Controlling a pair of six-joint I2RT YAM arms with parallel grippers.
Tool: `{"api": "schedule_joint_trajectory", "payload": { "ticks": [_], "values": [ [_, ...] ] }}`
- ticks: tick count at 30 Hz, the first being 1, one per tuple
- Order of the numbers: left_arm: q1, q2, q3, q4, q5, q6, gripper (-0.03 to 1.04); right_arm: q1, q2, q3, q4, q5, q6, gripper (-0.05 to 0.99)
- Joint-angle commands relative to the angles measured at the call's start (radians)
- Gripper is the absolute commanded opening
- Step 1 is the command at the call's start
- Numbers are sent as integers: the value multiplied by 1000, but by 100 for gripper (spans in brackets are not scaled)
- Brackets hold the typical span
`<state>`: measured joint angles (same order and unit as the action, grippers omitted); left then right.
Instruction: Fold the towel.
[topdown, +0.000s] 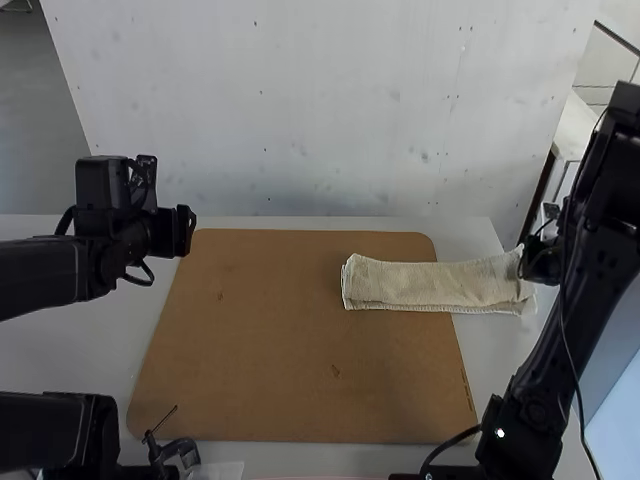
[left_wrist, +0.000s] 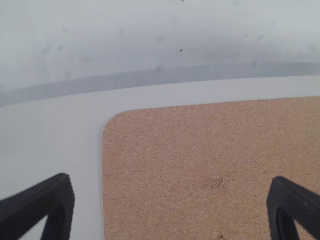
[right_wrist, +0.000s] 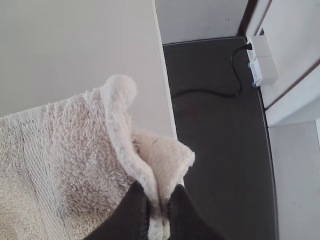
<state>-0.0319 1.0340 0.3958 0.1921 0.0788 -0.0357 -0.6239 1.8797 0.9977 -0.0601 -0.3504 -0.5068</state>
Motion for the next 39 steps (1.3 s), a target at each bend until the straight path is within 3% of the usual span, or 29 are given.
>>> {"api": "schedule_joint_trajectory", "payload": {
  "ticks": [1,20,31,39],
  "values": [
    [10,1,-9,10,15,-9,85,0,-102,25,-21,-9,-6,2],
    [38,-6,-25,13,45,-9,85,204,-324,41,-256,-30,88,2],
    [67,-8,-32,15,72,-10,85,435,-356,12,-270,-22,251,2],
    [98,-5,-44,33,101,-12,85,604,-312,-7,-261,34,320,2]
  ]
}}
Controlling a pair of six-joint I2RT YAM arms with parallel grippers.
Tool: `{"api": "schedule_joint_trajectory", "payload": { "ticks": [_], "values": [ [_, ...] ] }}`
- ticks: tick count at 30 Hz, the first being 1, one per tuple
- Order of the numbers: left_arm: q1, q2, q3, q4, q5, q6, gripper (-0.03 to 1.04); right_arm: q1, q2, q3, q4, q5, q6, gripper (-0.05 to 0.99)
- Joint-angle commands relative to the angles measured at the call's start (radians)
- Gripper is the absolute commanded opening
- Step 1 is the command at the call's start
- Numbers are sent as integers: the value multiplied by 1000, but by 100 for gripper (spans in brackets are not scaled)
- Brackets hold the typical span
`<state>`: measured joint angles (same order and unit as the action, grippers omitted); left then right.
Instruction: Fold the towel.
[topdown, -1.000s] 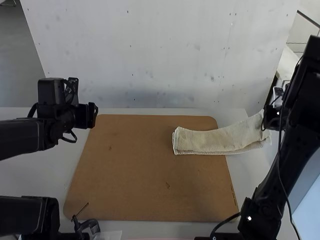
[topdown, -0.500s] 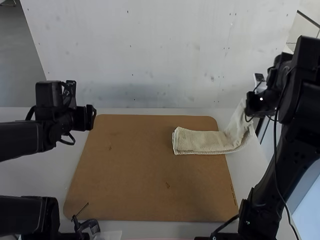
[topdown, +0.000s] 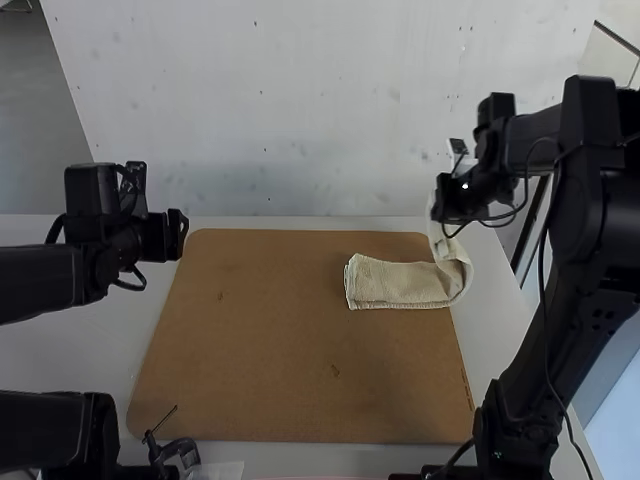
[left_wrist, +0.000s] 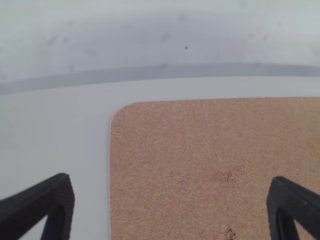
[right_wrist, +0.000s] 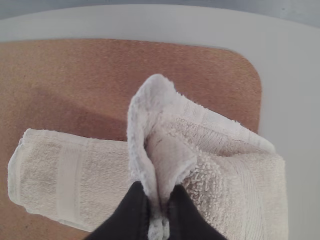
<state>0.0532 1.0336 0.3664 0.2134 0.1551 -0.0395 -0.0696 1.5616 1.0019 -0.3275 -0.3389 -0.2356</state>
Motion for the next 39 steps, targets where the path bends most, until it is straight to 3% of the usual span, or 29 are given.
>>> {"api": "schedule_joint_trajectory", "payload": {
  "ticks": [1,5,14,39],
  "values": [
    [14,-4,-18,15,26,-8,85,68,11,-16,11,35,53,2],
    [20,0,-30,21,32,-7,85,152,57,-25,51,51,117,2],
    [20,0,-35,26,32,-10,85,249,120,-19,71,70,176,2],
    [20,39,-53,70,32,-14,85,409,285,60,133,77,311,2]
  ]
}}
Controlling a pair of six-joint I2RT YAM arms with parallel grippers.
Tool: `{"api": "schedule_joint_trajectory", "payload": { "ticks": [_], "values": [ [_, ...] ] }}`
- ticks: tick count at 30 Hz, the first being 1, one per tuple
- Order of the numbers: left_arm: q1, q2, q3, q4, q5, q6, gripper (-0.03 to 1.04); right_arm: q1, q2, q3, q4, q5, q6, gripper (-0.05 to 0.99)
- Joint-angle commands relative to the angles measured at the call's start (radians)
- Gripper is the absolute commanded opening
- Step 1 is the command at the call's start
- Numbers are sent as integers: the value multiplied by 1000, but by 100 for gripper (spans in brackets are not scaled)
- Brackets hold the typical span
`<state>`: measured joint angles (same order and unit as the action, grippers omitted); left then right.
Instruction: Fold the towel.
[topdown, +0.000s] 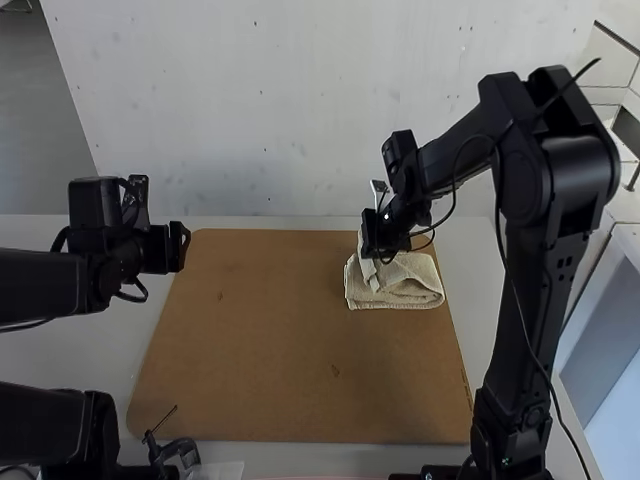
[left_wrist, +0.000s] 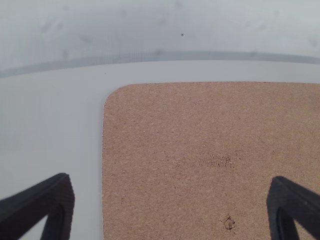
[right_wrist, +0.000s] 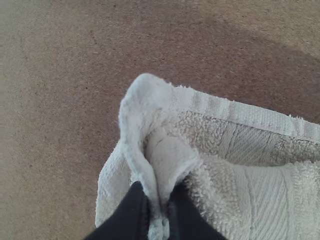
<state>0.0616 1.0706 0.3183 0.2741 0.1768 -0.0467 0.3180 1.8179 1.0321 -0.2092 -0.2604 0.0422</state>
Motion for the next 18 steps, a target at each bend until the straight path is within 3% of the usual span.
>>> {"api": "schedule_joint_trajectory", "payload": {
  "ticks": [1,4,8,13,18],
  "values": [
    [12,2,-5,10,10,-7,85,24,40,31,27,-2,39,2],
    [12,2,-5,10,10,-7,85,32,66,40,27,-2,70,3],
    [17,2,-8,10,12,-7,85,49,84,51,27,-3,93,35],
    [20,3,-10,11,13,-5,85,56,80,56,56,-11,124,57],
    [21,3,-10,11,15,-5,85,59,70,63,83,-57,163,75]
  ]
}}
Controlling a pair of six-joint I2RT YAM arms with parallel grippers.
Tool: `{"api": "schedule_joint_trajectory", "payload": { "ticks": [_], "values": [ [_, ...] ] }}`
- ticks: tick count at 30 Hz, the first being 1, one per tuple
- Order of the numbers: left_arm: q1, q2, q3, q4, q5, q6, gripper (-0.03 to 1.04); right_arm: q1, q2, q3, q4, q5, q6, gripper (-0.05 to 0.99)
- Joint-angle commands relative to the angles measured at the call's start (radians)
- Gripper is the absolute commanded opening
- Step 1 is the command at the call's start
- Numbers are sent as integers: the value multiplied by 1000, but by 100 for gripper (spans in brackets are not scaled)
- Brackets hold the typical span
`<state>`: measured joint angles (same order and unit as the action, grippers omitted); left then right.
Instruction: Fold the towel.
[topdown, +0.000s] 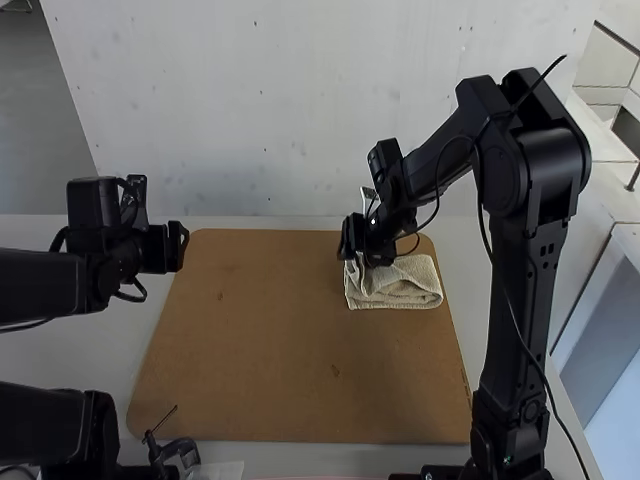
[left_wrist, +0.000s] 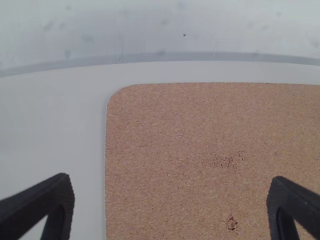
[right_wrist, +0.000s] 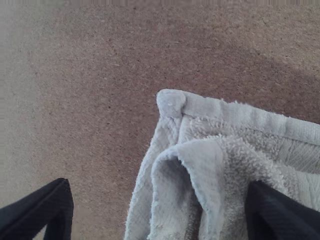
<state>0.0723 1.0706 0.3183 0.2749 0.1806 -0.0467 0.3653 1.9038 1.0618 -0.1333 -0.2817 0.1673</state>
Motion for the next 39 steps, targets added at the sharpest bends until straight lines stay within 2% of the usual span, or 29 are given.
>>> {"api": "schedule_joint_trajectory", "payload": {
  "ticks": [1,3,7,17,20,25,31,39],
  "values": [
    [11,3,-12,10,10,-5,85,12,-15,33,9,-51,49,77],
    [11,3,-13,10,11,-5,85,17,-12,33,11,-71,51,82],
    [14,3,-13,10,11,-5,85,31,-12,23,50,-83,84,83],
    [21,0,-15,10,16,-5,85,87,-48,32,35,-97,115,82],
    [21,-9,-27,10,17,-5,85,83,8,41,81,-97,118,83],
    [49,-12,-30,10,40,-5,85,69,67,58,103,-97,118,82],
    [49,-14,-30,10,40,-5,85,50,109,69,169,-97,133,83],
    [50,-8,-30,14,40,-5,85,38,51,69,166,-99,155,94]
  ]
}}
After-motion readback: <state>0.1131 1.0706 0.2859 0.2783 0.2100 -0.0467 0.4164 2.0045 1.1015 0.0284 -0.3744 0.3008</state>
